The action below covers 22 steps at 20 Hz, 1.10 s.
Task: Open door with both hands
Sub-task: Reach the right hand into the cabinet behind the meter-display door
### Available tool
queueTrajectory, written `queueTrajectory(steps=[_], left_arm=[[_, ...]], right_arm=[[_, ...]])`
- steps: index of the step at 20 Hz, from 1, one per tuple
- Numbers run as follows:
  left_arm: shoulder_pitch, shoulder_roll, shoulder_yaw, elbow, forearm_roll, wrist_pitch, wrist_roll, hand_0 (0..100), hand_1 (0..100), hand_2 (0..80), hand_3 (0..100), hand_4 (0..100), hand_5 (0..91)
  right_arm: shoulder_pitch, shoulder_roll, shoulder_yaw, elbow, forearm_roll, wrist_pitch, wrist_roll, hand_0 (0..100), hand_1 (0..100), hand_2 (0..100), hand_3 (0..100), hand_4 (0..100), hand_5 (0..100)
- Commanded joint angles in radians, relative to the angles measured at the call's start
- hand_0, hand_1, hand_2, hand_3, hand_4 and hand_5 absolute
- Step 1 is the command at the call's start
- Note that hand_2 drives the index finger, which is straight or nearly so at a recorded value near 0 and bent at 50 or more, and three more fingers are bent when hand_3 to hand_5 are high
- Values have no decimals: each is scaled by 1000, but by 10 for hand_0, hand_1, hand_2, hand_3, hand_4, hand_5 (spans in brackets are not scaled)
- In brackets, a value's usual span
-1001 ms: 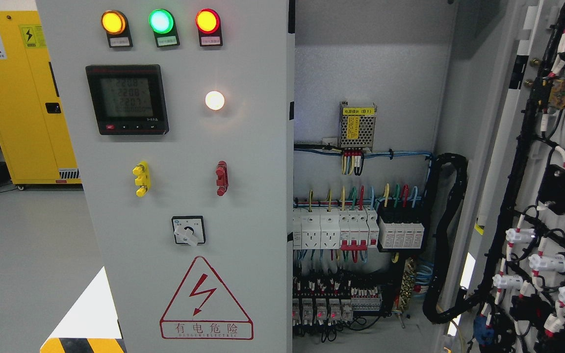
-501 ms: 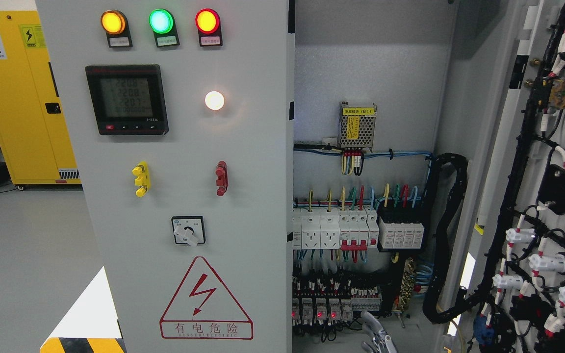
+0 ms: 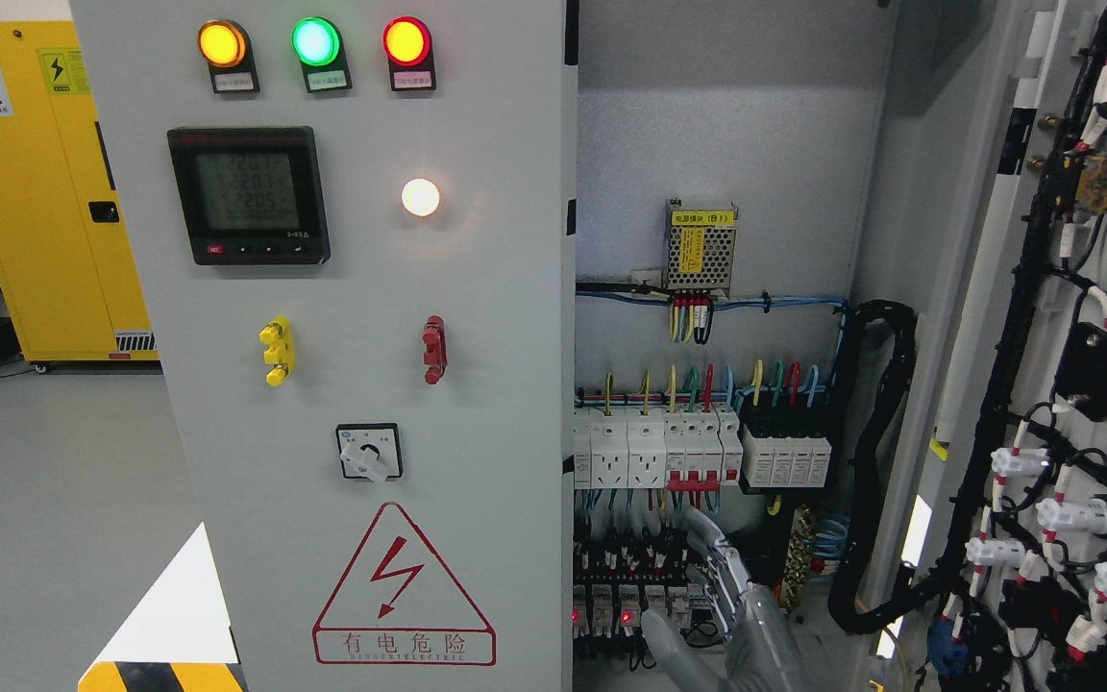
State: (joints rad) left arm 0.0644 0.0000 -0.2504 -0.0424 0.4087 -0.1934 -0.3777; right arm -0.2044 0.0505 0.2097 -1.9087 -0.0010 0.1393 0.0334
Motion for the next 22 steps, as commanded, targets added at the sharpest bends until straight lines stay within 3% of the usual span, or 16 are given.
queueTrajectory(steps=[1,8,11,20,22], left_arm=[[0,5,0,1,-1,3,14,120,556,0,0,0,0],[0,3,0,1,-1,3,46,120,556,0,0,0,0],[0,3,0,1,1,3,94,120,556,0,0,0,0],[0,3,0,-1,-1,2,92,120,556,0,0,0,0],[0,3,0,-2,-1,2,92,120,556,0,0,0,0]], right_arm=[[-153,38,-1,141,36,13,-3,0,500,40,0,0,0],[-257,42,-1,247,33,37,0,0,500,40,0,0,0],[-300,40,-3,280,29,57,0,0,500,40,0,0,0],[-362,55,2,281,18,85,3,0,500,40,0,0,0],[-375,55,-1,292,0,98,28,0,500,40,0,0,0]])
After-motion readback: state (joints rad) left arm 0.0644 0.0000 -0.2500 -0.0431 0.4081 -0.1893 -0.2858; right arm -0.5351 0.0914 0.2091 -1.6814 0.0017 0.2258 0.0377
